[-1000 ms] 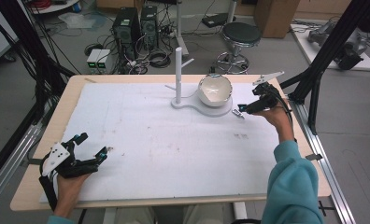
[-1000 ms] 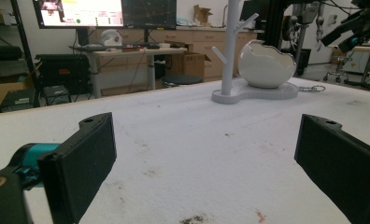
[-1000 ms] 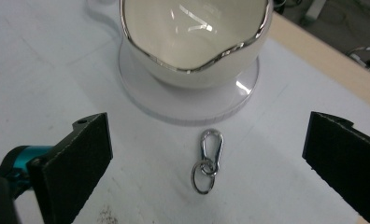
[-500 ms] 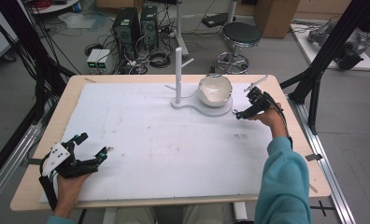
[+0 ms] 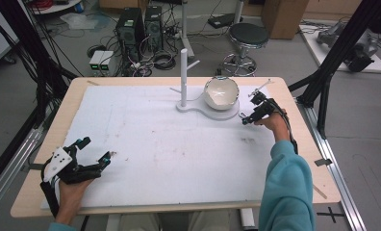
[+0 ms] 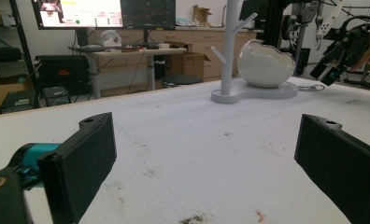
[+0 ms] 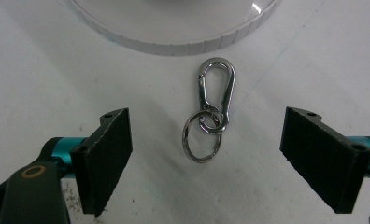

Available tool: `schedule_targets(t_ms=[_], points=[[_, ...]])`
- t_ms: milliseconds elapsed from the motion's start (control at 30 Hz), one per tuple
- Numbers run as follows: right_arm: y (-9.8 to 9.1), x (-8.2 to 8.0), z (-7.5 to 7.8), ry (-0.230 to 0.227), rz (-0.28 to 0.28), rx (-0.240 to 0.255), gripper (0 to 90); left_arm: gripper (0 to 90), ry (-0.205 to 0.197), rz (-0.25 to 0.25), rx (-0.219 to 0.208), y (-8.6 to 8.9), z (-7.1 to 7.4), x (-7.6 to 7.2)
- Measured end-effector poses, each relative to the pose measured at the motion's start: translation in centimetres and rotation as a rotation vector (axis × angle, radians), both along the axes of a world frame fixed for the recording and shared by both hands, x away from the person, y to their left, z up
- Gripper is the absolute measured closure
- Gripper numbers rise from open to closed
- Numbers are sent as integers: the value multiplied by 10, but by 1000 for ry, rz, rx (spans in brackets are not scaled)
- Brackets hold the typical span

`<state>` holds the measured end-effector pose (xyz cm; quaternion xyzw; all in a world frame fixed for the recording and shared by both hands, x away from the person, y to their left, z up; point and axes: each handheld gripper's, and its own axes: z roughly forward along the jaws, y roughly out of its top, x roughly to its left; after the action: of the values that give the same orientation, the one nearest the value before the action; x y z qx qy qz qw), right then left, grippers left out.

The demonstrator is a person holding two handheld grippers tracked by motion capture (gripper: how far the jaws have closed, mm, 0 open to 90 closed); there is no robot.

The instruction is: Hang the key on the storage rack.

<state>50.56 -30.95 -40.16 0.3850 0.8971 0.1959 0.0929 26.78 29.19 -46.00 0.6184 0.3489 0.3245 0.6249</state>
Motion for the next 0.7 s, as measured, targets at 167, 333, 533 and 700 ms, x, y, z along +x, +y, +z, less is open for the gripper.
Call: schedule_targets(t_ms=[167, 333, 533, 700], points=[[0, 1, -2, 13, -20, -8, 210, 60, -1, 0, 0, 0, 0, 0], [0, 2, -4, 44, -8, -34, 319, 60, -2, -1, 1, 0, 0, 0], [5, 2, -7, 51, 9, -74, 457, 60, -4, -2, 1, 0, 0, 0], [6, 3, -6, 38, 0, -83, 540, 60, -4, -3, 0, 0, 0, 0]])
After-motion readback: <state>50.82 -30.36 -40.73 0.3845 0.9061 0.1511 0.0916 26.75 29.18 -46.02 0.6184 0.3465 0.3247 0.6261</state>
